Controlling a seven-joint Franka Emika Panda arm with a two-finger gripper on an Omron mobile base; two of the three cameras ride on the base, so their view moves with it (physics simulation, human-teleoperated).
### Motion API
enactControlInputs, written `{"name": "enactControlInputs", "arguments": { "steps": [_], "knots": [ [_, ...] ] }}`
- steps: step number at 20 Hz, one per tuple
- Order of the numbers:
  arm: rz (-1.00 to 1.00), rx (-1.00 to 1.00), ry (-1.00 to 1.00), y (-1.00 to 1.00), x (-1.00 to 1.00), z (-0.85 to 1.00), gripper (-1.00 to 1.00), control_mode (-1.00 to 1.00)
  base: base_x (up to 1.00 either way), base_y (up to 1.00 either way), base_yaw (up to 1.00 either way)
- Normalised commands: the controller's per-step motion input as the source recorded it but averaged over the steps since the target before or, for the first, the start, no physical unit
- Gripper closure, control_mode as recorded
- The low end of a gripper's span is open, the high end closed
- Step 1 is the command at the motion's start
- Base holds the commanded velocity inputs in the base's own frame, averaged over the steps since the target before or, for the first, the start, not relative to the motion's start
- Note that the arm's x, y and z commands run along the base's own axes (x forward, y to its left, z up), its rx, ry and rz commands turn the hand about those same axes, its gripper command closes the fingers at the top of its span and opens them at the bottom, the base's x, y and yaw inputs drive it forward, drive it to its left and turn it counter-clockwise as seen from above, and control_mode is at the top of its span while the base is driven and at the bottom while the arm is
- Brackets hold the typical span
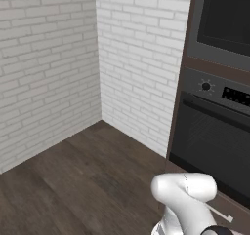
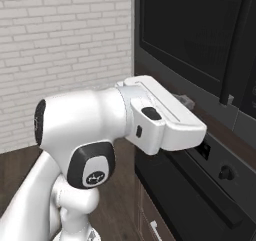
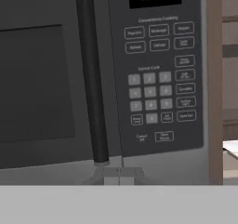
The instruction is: Pick the garlic from the sink and place it in the bowl. Then pick the bowl and place it in the microwave. Then close the microwave door and press the start button.
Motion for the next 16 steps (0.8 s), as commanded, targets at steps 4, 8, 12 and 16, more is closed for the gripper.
{"name": "enactControlInputs", "arguments": {
  "steps": [4,8,12,16],
  "knots": [
    [0.00,0.07,-0.01,-0.41,0.00,0.00,1.00,-1.00,0.00,0.00,0.00],
    [0.00,0.04,-0.12,-0.19,0.00,0.03,1.00,-1.00,0.00,0.00,0.00],
    [0.00,0.06,-0.16,-0.25,0.02,0.00,1.00,-1.00,0.00,0.00,0.00],
    [0.00,0.04,-0.14,-0.15,0.00,0.00,1.00,-1.00,0.00,0.00,0.00]
  ]
}}
